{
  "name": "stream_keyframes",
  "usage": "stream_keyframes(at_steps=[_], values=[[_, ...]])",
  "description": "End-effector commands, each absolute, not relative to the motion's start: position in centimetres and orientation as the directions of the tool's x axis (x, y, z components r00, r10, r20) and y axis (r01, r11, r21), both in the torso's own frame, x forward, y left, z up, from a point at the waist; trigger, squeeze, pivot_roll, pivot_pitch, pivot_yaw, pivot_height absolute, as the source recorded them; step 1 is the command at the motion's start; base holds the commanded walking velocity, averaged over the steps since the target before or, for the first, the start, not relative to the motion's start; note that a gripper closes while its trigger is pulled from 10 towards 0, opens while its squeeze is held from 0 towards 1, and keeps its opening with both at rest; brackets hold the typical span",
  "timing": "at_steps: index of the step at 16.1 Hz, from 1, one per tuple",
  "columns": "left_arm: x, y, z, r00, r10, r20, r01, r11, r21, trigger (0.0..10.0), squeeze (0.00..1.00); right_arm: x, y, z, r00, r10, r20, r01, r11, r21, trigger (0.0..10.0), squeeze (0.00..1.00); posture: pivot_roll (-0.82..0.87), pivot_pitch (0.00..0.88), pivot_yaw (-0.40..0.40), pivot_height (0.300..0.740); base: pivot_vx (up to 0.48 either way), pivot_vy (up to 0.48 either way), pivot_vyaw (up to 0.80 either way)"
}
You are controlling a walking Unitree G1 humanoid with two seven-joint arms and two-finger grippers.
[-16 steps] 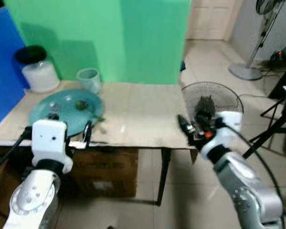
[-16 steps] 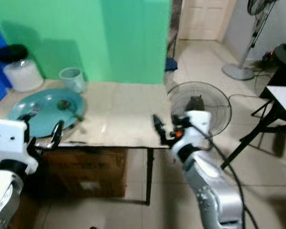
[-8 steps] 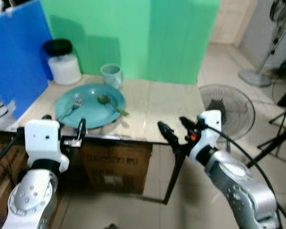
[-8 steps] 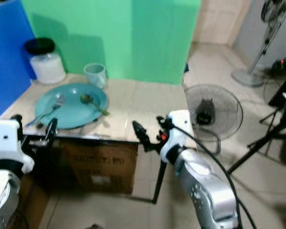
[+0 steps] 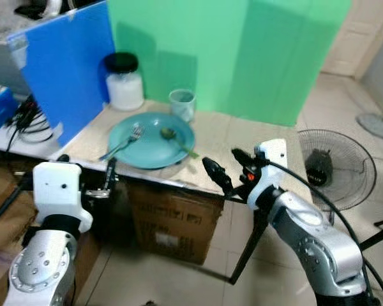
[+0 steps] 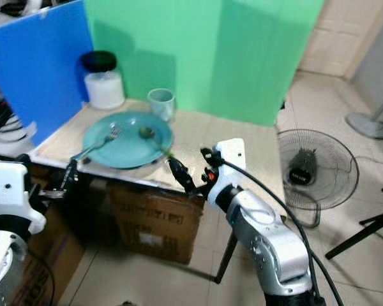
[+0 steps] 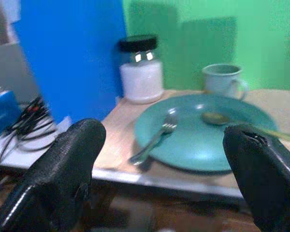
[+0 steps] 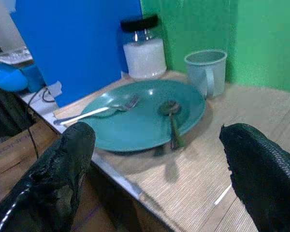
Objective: Setting the table
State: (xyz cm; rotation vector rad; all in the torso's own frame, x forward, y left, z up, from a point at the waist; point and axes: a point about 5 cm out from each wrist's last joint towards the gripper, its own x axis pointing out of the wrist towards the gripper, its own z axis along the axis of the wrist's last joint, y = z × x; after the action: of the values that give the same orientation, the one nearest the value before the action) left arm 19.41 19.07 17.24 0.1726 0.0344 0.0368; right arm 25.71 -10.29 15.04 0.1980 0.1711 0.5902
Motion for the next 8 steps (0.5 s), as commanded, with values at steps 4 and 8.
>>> stream_keyframes(at_steps=[4,8], values=[[19.0,18.6,17.3,0.999,0.016,-0.031,-0.011,0.983,0.184,10.0,0.00,25.7,-9.7,15.0,0.774,0.622,-0.118,-0.597,0.779,0.190,10.0,0.00,0.01,0.000,-0.010,0.740,0.340,0.000,0.20],[18.8,18.4,17.2,0.999,0.012,-0.033,-0.006,0.982,0.187,10.0,0.00,25.7,-9.3,15.0,0.760,0.640,-0.113,-0.614,0.764,0.197,10.0,0.00,0.02,0.000,-0.016,0.740,0.339,0.000,0.60]])
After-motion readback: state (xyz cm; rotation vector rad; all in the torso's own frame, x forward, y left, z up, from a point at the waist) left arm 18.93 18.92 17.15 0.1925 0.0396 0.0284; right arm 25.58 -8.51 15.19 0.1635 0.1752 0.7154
